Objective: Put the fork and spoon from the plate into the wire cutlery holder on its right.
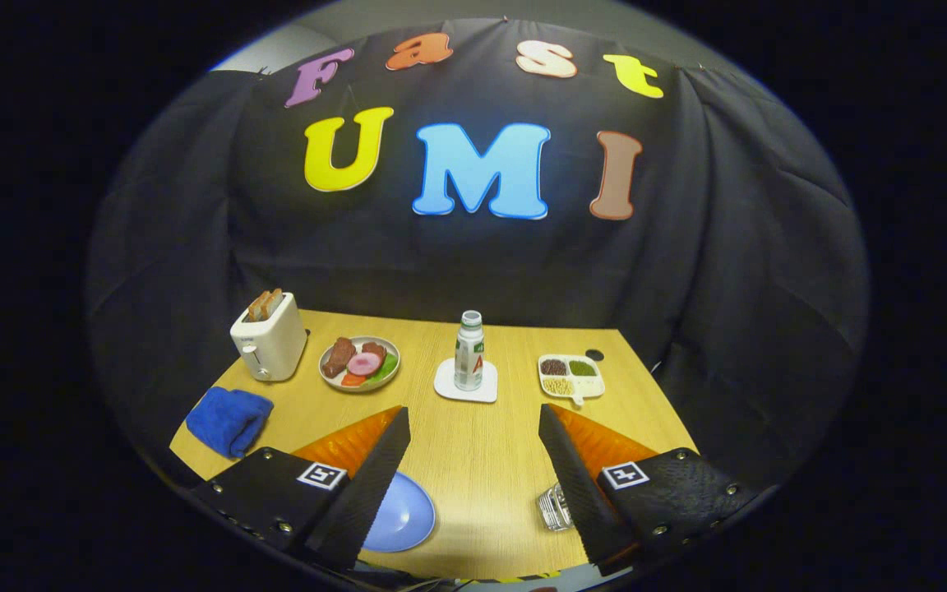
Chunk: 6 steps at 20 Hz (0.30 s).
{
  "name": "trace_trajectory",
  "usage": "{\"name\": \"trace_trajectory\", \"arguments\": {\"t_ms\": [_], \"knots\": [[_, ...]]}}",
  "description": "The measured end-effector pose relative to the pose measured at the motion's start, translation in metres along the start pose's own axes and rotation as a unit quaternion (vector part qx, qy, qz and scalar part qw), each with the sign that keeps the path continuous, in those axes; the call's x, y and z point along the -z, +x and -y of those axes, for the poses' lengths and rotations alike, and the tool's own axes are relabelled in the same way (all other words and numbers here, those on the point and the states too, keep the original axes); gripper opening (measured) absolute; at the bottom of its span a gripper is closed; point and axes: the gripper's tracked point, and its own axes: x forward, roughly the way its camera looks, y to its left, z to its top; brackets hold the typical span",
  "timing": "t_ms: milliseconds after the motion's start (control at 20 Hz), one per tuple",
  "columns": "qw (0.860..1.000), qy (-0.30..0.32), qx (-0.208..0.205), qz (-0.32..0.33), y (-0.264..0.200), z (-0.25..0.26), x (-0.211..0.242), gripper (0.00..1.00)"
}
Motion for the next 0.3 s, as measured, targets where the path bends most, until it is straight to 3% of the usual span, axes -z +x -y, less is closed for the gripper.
{"name": "trace_trajectory", "arguments": {"t_ms": [100, 300], "knots": [[0.999, 0.001, 0.018, 0.043, -0.005, 0.0, -0.008, 0.97], [0.995, -0.036, 0.009, 0.095, -0.006, -0.018, -0.012, 0.96]]}}
